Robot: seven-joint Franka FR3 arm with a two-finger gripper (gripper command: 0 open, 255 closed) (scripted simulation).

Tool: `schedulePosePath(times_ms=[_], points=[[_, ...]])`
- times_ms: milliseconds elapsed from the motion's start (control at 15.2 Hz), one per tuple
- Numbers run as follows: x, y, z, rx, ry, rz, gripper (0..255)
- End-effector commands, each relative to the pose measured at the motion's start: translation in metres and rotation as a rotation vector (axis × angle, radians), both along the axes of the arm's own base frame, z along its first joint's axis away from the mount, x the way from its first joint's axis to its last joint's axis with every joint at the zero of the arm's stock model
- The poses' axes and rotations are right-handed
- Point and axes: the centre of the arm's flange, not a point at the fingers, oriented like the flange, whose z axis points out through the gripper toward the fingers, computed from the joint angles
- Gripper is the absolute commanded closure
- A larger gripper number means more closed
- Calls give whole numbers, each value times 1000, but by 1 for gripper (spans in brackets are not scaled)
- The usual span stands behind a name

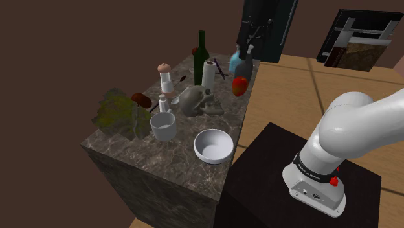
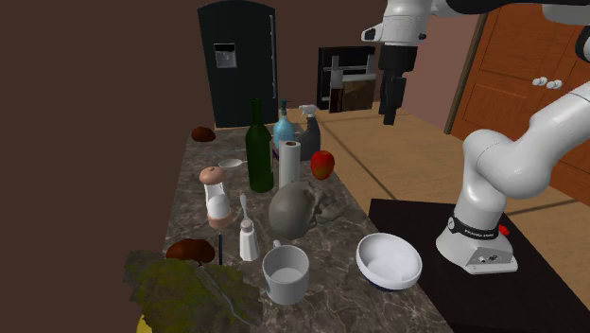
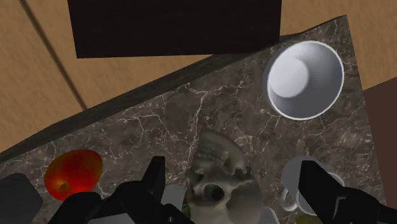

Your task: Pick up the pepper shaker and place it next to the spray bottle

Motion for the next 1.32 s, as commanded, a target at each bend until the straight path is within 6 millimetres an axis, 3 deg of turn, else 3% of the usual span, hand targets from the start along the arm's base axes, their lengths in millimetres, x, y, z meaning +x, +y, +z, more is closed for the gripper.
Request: schedulePosePath(times_ms=[0, 1254], points=[[0, 0, 0, 0, 0, 0, 0], [182, 118, -124, -104, -69, 4, 0]])
